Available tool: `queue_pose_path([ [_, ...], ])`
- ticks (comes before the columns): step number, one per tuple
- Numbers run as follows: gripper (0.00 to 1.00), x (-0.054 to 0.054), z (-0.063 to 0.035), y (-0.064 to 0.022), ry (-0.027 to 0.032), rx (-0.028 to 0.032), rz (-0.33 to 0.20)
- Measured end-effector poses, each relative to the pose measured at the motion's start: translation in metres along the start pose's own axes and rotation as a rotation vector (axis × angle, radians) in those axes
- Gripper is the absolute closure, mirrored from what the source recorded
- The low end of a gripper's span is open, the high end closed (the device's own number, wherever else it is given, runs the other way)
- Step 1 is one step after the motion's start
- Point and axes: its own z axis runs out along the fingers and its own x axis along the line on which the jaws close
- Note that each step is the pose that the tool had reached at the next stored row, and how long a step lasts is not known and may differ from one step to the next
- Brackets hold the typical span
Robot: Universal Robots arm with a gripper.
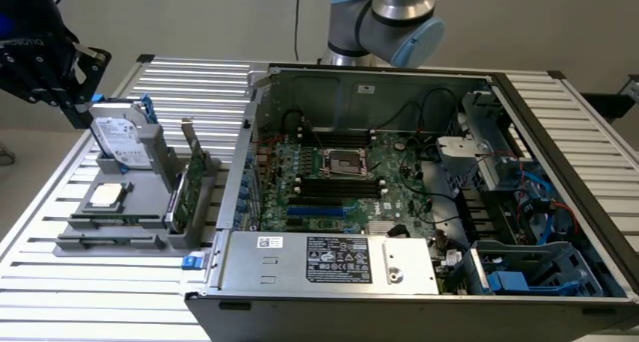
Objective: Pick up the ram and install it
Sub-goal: 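Pick up the ram and move it above insertion slot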
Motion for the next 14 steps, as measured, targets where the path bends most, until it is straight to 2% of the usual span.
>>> queue_pose_path([
  [5, 0.89, 0.0, 0.0, 0.0, -0.0005, 0.0, -0.001],
  [6, 0.89, 0.0005, 0.0001, 0.0, -0.0052, 0.0005, -0.003],
  [7, 0.89, 0.0005, 0.0001, 0.0, -0.0073, 0.0007, -0.014],
  [14, 0.89, 0.0006, 0.0004, 0.0, -0.0021, -0.0004, -0.14],
])
